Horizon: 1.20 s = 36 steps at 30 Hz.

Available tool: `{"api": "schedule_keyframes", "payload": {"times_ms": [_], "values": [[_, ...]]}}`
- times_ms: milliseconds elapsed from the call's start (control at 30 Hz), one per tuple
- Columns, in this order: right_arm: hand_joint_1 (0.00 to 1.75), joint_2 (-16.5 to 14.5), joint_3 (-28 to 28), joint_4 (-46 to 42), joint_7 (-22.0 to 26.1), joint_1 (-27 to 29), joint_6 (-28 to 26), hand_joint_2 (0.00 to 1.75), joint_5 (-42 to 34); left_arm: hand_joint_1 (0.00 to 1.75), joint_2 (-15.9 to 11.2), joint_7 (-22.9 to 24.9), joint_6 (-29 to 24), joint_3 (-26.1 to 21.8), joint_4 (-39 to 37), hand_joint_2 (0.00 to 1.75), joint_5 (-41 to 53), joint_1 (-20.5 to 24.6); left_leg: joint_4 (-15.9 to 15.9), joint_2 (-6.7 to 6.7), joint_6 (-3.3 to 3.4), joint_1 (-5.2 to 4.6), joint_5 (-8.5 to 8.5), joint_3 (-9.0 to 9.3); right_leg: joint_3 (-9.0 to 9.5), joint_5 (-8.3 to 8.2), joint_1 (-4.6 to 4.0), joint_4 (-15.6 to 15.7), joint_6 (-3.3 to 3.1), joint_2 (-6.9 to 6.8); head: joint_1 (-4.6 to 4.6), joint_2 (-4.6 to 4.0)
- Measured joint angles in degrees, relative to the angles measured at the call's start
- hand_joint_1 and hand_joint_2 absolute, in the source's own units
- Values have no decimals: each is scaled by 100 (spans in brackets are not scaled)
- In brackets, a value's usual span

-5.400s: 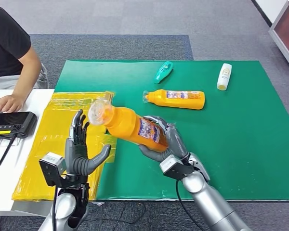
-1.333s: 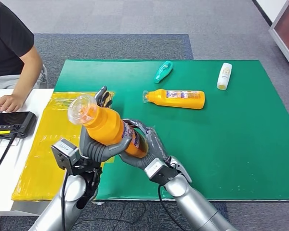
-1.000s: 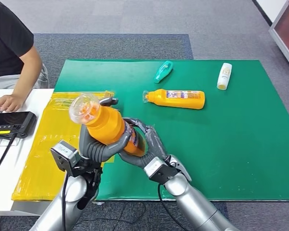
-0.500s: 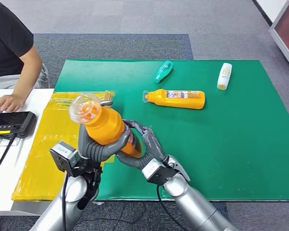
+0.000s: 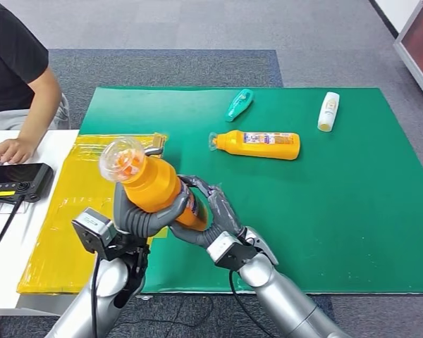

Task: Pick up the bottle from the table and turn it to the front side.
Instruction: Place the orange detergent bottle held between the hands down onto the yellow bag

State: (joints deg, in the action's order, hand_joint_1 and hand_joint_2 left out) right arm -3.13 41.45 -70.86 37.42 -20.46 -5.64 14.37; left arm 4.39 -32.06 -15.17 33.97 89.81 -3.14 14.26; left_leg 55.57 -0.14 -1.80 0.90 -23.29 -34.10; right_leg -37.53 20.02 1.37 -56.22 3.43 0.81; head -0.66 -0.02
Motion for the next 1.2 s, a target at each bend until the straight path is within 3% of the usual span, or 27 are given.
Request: {"api": "schedule_keyframes", "payload": {"times_ms": [400, 500, 533, 567, 633, 800, 1200], "values": [[168, -4, -2, 0, -21, 43, -85, 175, -135, 175, 9, -44, -208, 0, 1, 175, 48, -85, 0, 0, 0, 0, 0, 0, -1, 0, 0, 0, 0, 0, 0, 1], [99, -19, -7, 0, -44, 81, -102, 175, -242, 175, 5, -46, -298, -2, 4, 175, 77, -139, 0, 0, 0, 0, 0, 0, -1, 0, 0, 0, 0, 0, 0, 1], [63, -23, -9, 0, -54, 93, -107, 175, -263, 175, 3, -46, -319, -5, 8, 175, 80, -157, 0, 0, 0, 0, 0, 0, -2, 0, 0, 0, 0, 0, 0, 1], [38, -27, -10, 0, -63, 108, -114, 175, -280, 175, 0, -46, -340, -9, 13, 175, 84, -175, 0, 0, 0, 0, 0, 0, -2, 0, 0, 0, 0, 0, 0, 0], [3, -37, -20, -9, -63, 149, -143, 175, -309, 175, -6, -45, -420, -48, 25, 175, 87, -202, 0, 1, 0, 0, 0, 0, -2, 0, 0, 0, 0, 1, -1, 1], [0, -59, -104, -36, -28, 273, -226, 175, -417, 175, -88, -43, -628, -329, 41, 175, 122, -224, 0, 0, -3, 1, 5, -5, -8, -3, -3, 0, -5, 1, 1, 0], [0, -111, -222, -48, -94, 376, -292, 175, -539, 175, -210, -44, -668, -435, 83, 175, 163, -258, 0, 0, -3, 1, 8, -11, -12, -5, -3, 0, -6, 1, 0, 0]]}}
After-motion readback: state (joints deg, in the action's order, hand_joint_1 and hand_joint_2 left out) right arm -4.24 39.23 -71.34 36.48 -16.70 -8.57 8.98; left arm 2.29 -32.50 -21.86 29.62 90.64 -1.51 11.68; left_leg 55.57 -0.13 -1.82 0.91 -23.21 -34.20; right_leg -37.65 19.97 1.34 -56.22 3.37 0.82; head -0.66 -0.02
